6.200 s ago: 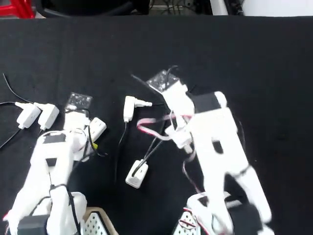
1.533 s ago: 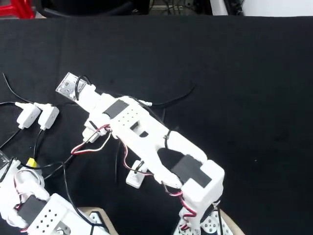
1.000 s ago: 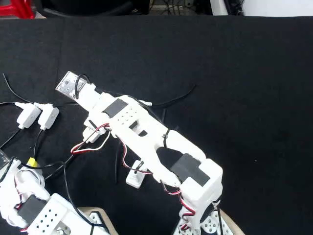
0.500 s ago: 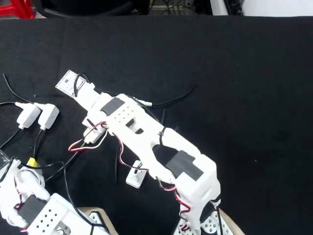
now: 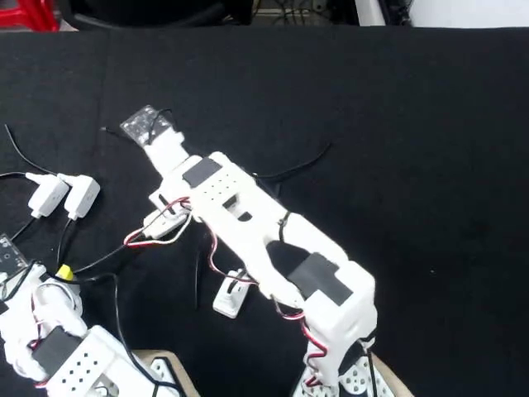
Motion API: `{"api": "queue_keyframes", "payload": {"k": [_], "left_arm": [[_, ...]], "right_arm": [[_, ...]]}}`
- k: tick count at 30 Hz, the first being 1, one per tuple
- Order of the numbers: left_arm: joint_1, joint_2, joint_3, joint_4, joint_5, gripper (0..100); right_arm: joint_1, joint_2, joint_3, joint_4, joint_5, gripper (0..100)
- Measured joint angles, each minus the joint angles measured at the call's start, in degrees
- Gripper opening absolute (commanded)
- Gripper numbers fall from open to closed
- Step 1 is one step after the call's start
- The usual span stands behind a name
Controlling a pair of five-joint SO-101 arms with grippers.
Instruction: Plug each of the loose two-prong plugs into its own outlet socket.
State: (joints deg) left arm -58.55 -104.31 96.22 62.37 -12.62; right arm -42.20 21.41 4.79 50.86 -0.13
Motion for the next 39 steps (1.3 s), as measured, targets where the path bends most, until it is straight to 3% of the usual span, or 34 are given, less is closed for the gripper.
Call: {"api": "queue_keyframes", "payload": {"k": [7,11,18,33,39], "left_arm": [[0.0,0.0,0.0,0.0,0.0,30],[0.0,0.0,0.0,0.0,0.0,30],[0.0,0.0,0.0,0.0,0.0,30],[0.0,0.0,0.0,0.0,-0.1,30],[0.0,0.0,0.0,0.0,-0.1,30]], "right_arm": [[0.1,-6.9,12.7,-12.3,-2.7,1.5],[-0.1,-7.6,14.9,-14.9,0.8,1.6],[-0.9,-7.8,14.9,-14.9,4.7,12.5],[-0.8,-7.0,15.6,-10.6,5.2,12.7],[-3.1,-7.9,12.2,-1.9,5.4,12.7]]}}
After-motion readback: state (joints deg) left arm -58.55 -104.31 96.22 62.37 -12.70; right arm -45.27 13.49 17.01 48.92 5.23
